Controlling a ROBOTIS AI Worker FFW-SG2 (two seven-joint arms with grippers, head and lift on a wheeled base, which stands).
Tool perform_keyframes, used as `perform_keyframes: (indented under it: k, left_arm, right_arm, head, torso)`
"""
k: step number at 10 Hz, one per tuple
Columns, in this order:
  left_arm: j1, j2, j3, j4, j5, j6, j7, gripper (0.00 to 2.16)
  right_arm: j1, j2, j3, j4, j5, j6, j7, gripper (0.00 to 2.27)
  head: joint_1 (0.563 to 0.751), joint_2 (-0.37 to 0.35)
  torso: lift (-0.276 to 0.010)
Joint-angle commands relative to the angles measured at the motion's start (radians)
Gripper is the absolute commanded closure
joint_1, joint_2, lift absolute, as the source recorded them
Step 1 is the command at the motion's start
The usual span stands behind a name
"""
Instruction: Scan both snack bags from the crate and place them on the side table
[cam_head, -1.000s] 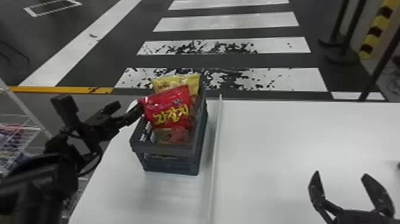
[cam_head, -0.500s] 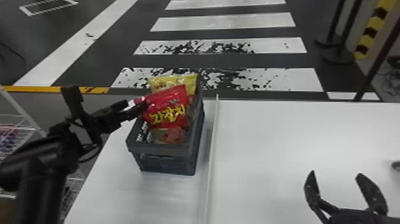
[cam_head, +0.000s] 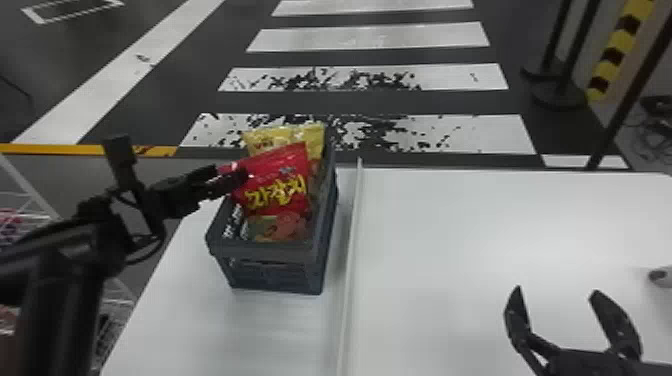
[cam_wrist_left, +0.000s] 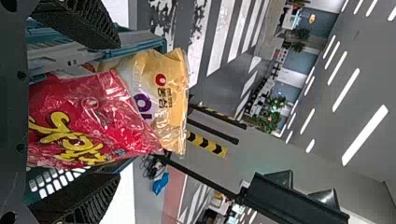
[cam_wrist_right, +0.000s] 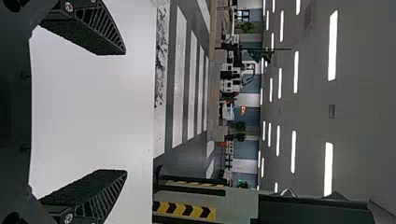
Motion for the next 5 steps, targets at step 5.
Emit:
perform_keyframes:
  k: [5]
  left_arm:
    - [-0.017, -0.001, -0.042, 0.023, -0.016, -0.003, -0.013, 0.70]
  right_arm:
    - [-0.001, 0.001, -0.002, 0.002, 0.000, 0.000, 0.000, 0.08]
  head:
    - [0.695, 0.114]
  torso:
    - [-0.095]
